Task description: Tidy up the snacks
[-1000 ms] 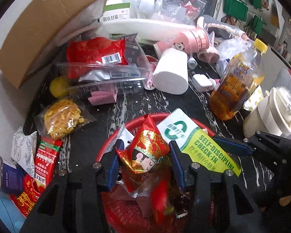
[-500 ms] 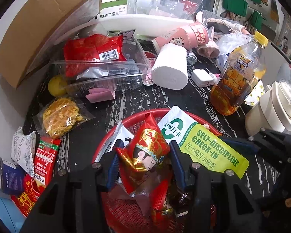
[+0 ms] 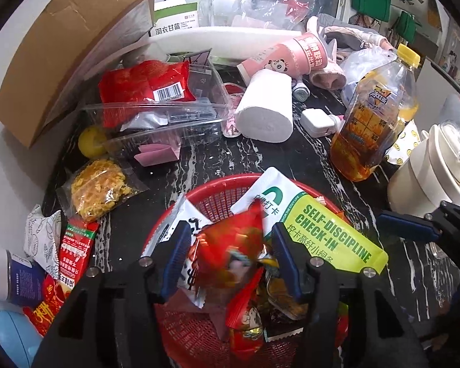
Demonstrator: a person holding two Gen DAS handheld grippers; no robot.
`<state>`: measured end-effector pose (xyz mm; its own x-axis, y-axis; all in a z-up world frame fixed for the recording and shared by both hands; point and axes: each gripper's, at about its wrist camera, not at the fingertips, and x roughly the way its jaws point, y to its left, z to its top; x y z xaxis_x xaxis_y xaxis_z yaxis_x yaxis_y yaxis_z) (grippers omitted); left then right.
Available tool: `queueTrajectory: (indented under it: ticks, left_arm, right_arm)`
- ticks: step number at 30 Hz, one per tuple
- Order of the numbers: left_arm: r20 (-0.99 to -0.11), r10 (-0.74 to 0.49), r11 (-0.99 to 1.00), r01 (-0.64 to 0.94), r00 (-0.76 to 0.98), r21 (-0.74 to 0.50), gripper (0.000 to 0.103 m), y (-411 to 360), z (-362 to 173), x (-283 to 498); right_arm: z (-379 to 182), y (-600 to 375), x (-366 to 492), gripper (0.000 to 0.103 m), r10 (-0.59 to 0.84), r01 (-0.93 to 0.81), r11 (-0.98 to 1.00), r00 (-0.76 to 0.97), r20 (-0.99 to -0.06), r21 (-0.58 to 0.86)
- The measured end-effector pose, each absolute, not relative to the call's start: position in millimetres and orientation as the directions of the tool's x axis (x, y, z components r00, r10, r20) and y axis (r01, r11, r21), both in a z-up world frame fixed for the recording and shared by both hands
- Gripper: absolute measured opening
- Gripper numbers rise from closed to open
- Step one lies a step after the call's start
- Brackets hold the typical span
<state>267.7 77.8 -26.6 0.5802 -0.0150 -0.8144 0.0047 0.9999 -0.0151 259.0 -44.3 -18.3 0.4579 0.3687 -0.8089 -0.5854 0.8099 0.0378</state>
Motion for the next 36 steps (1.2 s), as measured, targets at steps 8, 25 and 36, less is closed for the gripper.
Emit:
queueTrajectory:
  ticks: [8,25,36]
  left_arm:
    - [-0.817,0.015,1.0,-0.011,0.576,0.01,0.056,74.4,-24.4,261.5]
    - [-0.743,0.0,1.0,-0.007,0.669,-0.007,0.056,56.5,41.1,210.0]
    - [-0.661,-0.014,1.0,0.002,0.75,-0.019,0.056,45.0,86.4,147.3]
  right_arm:
    - [-10.5,-56.3,247.2,0.066,0.343,-0.568,0.823,0.481,-0.807,0.011]
    - [39.7,-87.9,211.3,0.066,0.356,-0.515,0.857,0.571,-0.74,0.016]
    - [84.7,-107.3,155.9,0.066,0.381,-0.498,0.867,0.655,-0.652,0.006]
